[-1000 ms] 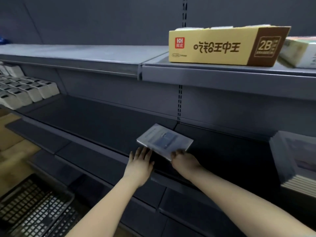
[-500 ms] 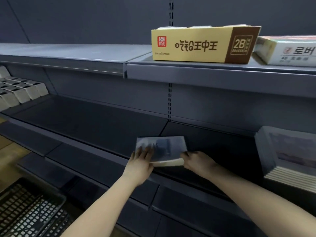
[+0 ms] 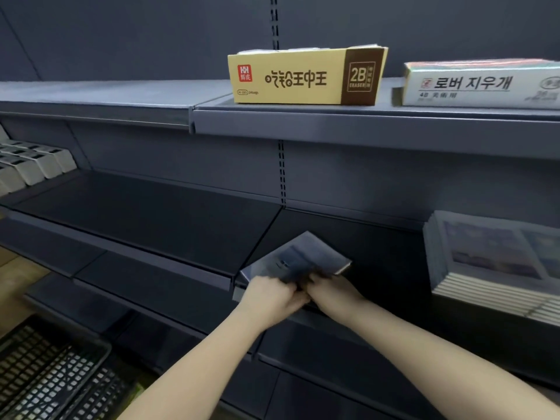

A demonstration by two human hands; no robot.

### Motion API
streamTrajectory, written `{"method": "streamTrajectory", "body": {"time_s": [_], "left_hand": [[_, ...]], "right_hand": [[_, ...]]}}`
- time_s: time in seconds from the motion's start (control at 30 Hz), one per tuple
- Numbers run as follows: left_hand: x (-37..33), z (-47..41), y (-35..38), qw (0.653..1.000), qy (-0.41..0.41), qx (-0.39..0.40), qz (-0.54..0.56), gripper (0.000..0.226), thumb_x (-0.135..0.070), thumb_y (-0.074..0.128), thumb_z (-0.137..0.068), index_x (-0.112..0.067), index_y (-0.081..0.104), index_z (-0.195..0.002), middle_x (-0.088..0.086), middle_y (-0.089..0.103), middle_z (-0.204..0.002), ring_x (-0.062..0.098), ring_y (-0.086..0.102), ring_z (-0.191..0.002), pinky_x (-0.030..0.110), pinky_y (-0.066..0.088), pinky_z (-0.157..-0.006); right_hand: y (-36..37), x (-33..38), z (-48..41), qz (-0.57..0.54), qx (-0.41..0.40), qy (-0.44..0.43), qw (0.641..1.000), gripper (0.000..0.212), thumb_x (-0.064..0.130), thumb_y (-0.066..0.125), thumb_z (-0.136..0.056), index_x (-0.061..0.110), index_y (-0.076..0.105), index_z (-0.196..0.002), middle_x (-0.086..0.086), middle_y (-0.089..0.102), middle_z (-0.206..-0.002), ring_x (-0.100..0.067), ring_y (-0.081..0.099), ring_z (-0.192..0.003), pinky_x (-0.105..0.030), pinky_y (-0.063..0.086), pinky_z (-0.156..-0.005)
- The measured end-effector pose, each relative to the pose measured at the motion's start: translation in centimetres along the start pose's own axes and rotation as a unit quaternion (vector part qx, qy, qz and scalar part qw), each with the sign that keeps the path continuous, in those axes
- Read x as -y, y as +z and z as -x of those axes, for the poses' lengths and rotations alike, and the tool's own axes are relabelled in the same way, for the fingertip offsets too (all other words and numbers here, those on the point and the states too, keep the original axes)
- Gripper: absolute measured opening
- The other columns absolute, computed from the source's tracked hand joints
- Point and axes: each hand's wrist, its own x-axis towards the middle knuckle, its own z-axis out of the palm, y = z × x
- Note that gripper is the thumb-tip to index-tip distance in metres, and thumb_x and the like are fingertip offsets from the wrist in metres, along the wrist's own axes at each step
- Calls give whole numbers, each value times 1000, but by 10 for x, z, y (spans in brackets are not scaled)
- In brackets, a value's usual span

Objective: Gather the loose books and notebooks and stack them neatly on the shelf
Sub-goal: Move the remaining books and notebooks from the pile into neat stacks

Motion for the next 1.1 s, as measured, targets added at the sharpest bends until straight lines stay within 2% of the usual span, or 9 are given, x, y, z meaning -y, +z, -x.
{"method": "streamTrajectory", "body": {"time_s": [0.1,0.2,0.33,0.5,0.63,0.77,0.83,0.9,1.1], "left_hand": [[0,17,-5,997,20,72,36,55,-65,44,-77,-28,64,-112,-6,70,-105,15,66,-94,25,49,-67],[2,30,2,989,6,141,40,70,-57,57,-79,-24,43,-139,-4,46,-143,16,42,-132,30,41,-100],[-11,25,7,998,18,45,30,42,-45,43,-81,-23,69,-105,-4,70,-107,13,68,-94,20,53,-63],[-36,9,-2,1000,29,-9,-6,38,-52,46,-85,-26,63,-63,-8,61,-55,10,56,-44,17,27,-38],[-59,7,-3,999,47,13,12,27,-52,71,-70,-25,64,-67,-10,63,-62,8,58,-51,17,30,-39],[-65,7,12,997,58,16,41,27,-30,73,-72,-18,70,-95,-1,71,-92,17,68,-80,22,52,-56],[-67,4,16,996,79,11,28,29,-26,68,-76,-15,69,-102,4,70,-105,22,67,-95,28,56,-73],[-72,-3,14,995,92,21,16,46,-14,79,-61,-12,69,-106,7,69,-109,24,67,-98,31,56,-76],[-95,-44,-5,998,66,13,2,73,-1,84,-42,-12,67,-112,7,72,-97,23,69,-78,27,52,-50]], "right_hand": [[-1,-11,13,9,7,13,1000,47,6,45,-93,11,38,-139,-11,38,-142,-28,31,-135,-33,32,-102],[0,-25,26,37,-9,17,999,51,2,44,-92,11,34,-141,-10,37,-144,-26,34,-134,-31,33,-104],[-3,-30,38,-24,-23,9,999,45,13,46,-93,13,41,-137,-7,44,-141,-24,39,-130,-30,33,-105],[-9,-31,60,-98,-12,-18,995,46,30,54,-86,23,49,-131,2,52,-132,-16,46,-121,-32,40,-99],[-1,-29,72,9,-38,-32,999,22,19,56,-89,11,63,-108,-8,65,-107,-26,61,-96,-37,51,-74],[1,-48,88,66,-89,-22,994,34,10,85,-53,12,66,-81,-5,66,-71,-21,65,-59,-24,46,-41],[-3,-59,94,70,-83,-2,994,38,3,80,-60,7,67,-96,-12,69,-89,-27,68,-76,-30,54,-51],[-6,-68,103,84,-100,2,991,34,2,55,-80,7,64,-113,-16,65,-111,-30,65,-99,-36,57,-69],[-33,-99,129,147,-168,-15,975,49,11,34,-75,18,73,-104,-5,71,-104,-24,68,-98,-28,57,-67]]}}
